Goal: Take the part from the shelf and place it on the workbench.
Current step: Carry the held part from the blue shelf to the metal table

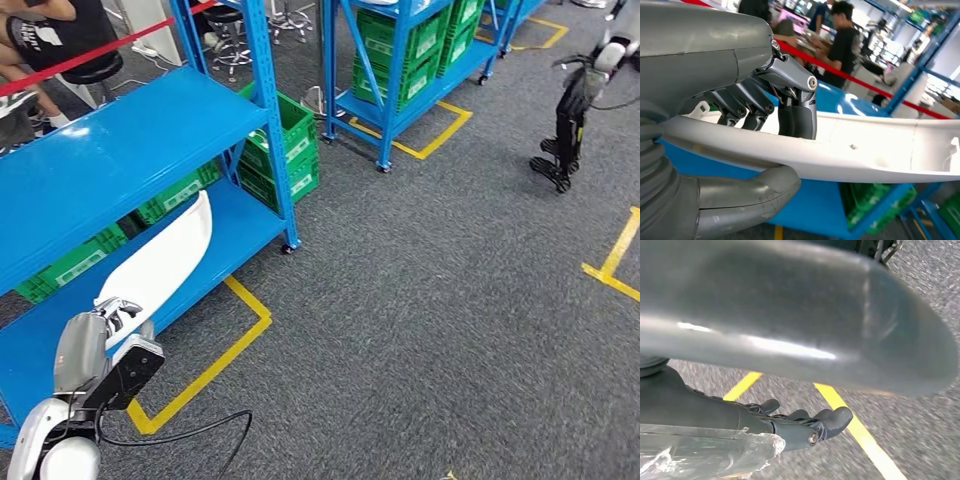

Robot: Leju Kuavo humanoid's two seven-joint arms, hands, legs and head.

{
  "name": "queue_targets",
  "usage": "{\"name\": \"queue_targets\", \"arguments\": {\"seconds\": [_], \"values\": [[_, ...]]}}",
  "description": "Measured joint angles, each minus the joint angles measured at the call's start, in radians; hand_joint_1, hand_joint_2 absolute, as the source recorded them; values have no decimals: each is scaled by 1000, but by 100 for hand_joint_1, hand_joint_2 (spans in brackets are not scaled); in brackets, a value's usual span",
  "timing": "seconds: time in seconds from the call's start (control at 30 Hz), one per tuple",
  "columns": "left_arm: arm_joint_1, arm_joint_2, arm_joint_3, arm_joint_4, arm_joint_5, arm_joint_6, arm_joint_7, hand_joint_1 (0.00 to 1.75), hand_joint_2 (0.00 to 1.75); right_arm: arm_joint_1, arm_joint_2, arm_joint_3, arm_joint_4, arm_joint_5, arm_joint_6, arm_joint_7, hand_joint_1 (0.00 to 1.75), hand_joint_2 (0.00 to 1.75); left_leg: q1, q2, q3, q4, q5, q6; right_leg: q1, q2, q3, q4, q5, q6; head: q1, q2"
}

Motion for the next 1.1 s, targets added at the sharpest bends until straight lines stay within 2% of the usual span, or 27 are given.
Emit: {"name": "queue_targets", "arguments": {"seconds": [0.03, 0.07, 0.1, 0.17, 0.2, 0.23, 0.27, 0.3, 0.33, 0.37, 0.4, 0.47, 0.5, 0.53, 0.57, 0.6, 0.63, 0.67, 0.73, 0.77, 0.83, 0.87, 0.93, 0.97, 1.03, 1.07, 1.1], "values": [[0, 0, 0, 1, 0, 0, 0, 175, 175, 0, 0, 0, 0, 0, 0, 0, 0, 0, 0, -7, -6, 49, -19, 2, 1, 13, -19, 1, 14, 0, -1, 0], [0, 0, 0, 1, 0, -1, 0, 175, 175, 0, 0, 0, 0, 0, 1, -1, 0, 0, -1, -11, 1, 70, -13, 4, 1, 26, -38, 3, 29, 0, -1, 0], [0, 0, -1, 2, 0, -1, 0, 175, 175, 1, 0, 0, 0, 0, 1, -1, 0, 0, -1, -14, 25, 56, 11, 7, 2, 39, -56, 4, 43, 1, -1, 0], [-1, 0, -2, 2, -1, -2, 1, 175, 175, 2, 0, 0, 1, 0, 1, -1, 0, 0, 0, -39, 114, -55, 58, 14, 1, 64, -89, 6, 69, 7, -1, 0], [-1, 0, -2, 2, -1, -3, 2, 175, 175, 1, 0, 0, 1, 0, 1, -1, 0, 0, 2, -59, 165, -131, 62, 18, 2, 76, -101, 7, 82, 11, -1, 0], [-2, 0, -3, 3, -2, -5, 2, 175, 175, 1, 0, 0, 1, 0, 1, -1, 0, 0, 3, -76, 201, -186, 58, 21, 2, 87, -110, 6, 95, 15, 0, 0], [-3, 0, -4, 3, -2, -6, 3, 175, 175, 1, 0, 0, 1, 0, 1, -1, 0, 0, 2, -86, 220, -220, 50, 23, 2, 96, -116, 4, 108, 21, -2, 0], [-3, 0, -5, 4, -2, -7, 4, 175, 175, 2, 0, 0, 1, 0, 1, -2, 0, 0, 1, -81, 221, -233, 51, 27, 2, 107, -121, 1, 121, 27, -2, 0], [-4, 0, -7, 5, -3, -8, 5, 175, 175, 5, 0, -1, 1, 0, 0, -2, 0, 0, 1, -70, 213, -229, 58, 31, 0, 112, -126, -3, 130, 33, -3, 0], [-5, -1, -9, 5, -3, -9, 6, 175, 175, 8, 0, -1, 1, 0, 0, -2, 0, 0, 1, -59, 206, -229, 67, 37, 0, 103, -133, 2, 123, 39, -3, 0], [-6, -1, -12, 6, -3, -9, 7, 175, 175, 11, -1, -2, 1, 0, 0, -1, 0, 0, 2, -46, 198, -229, 76, 45, 1, 84, -144, 25, 95, 44, 2, 0], [-7, -1, -15, 6, -4, -10, 7, 175, 175, 10, -1, -2, 1, 0, 1, 0, 0, 0, -1, -21, 177, -229, 97, 54, 1, 31, -176, 136, -10, 53, 11, 0], [-7, -1, -16, 7, -4, -10, 8, 175, 175, 7, -1, -2, 1, 0, 1, 0, 0, 0, -2, -6, 164, -228, 107, 57, 0, 15, -192, 211, -60, 56, 13, 0], [-7, -1, -16, 7, -4, -10, 8, 175, 175, 5, -1, -2, 1, 0, 1, -1, 0, 0, -3, 8, 151, -228, 117, 58, -2, 7, -201, 275, -88, 59, 13, 0], [-7, -1, -16, 7, -4, -10, 8, 175, 175, 4, -1, -2, 2, 0, 1, -1, 0, 0, -4, 22, 137, -227, 126, 57, -4, 4, -197, 312, -91, 61, 13, 0], [-7, -1, -16, 7, -4, -11, 8, 175, 175, 4, -1, -2, 2, 0, 1, -1, 0, 0, -5, 35, 125, -226, 134, 56, -6, 1, -175, 314, -74, 63, 13, 0], [-7, -1, -17, 7, -3, -11, 9, 175, 175, 5, -1, -2, 2, 0, 1, -1, 0, 0, -5, 46, 113, -226, 141, 53, -7, -6, -133, 275, -49, 62, 13, 0], [-7, -1, -17, 7, -3, -12, 9, 175, 175, 6, -1, -2, 2, 0, 1, -1, 0, 0, -6, 57, 105, -226, 147, 50, -7, -22, -75, 206, -32, 60, 13, 0], [-7, 0, -19, 7, -3, -14, 7, 175, 175, 2, -1, -2, 2, 0, 1, -1, 0, 0, -7, 78, 95, -224, 156, 41, 3, -59, 34, 55, -37, 49, 13, 0], [-7, 0, -20, 7, -3, -15, 5, 175, 175, 0, -1, -2, 2, 0, 1, -2, 0, 0, -7, 90, 94, -224, 161, 35, 8, -69, 59, 10, -48, 41, 13, 0], [-7, 0, -25, 8, -4, -18, 0, 175, 175, 0, -1, -2, 2, 0, 1, -2, 0, 0, -6, 111, 92, -224, 169, 24, 14, -56, 61, -17, -49, 22, 12, 0], [-8, 1, -28, 8, -6, -19, -3, 175, 175, 2, -1, -2, 2, 0, 1, -2, 0, 0, -4, 103, 89, -221, 164, 19, 13, -45, 58, -21, -42, 15, 12, 0], [-8, 2, -36, 8, -12, -23, -8, 175, 175, 6, -2, -3, 2, -3, 1, -4, 0, 0, 0, 53, 65, -165, 118, 10, 7, -26, 55, -28, -27, 0, 9, 0], [-8, 2, -42, 8, -17, -25, -7, 175, 175, 7, -2, -3, 2, -7, 2, -7, 0, 0, 2, 20, 40, -105, 81, 6, 5, -16, 50, -28, -22, -4, 6, 0], [-7, 4, -62, 11, -28, -28, 2, 175, 175, 6, -3, -4, 2, -15, 4, -15, 0, 0, 3, -6, -16, 28, 22, 0, 4, 7, 38, -25, -14, -6, 3, 0], [-8, 5, -75, 12, -34, -28, 7, 175, 175, 7, -3, -6, 2, -18, 5, -17, 0, 0, 4, -9, -28, 63, 18, -3, 3, 20, 34, -22, -12, -5, 3, 0], [-8, 6, -88, 13, -39, -28, 11, 175, 175, 8, -3, -8, 2, -20, 6, -19, 0, 0, 6, -10, -24, 63, 34, -5, 1, 32, 30, -19, -11, -4, 3, 0]]}}
